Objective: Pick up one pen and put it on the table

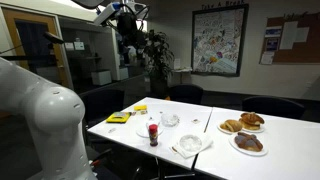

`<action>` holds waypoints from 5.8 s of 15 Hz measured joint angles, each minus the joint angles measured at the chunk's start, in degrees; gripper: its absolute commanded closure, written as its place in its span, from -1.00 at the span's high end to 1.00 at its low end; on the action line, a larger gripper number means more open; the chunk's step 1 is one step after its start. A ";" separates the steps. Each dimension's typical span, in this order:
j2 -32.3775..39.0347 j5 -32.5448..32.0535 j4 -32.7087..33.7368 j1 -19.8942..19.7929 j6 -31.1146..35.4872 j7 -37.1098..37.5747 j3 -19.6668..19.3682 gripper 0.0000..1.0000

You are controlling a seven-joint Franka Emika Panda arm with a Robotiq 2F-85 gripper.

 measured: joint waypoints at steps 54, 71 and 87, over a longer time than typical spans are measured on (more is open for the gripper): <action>63.77 31.25 10.93 14.72 64.37 -44.65 0.18 1.00; 73.52 15.84 20.11 9.51 66.48 -42.06 8.73 1.00; 94.33 2.55 39.99 14.10 64.99 -36.16 10.21 0.85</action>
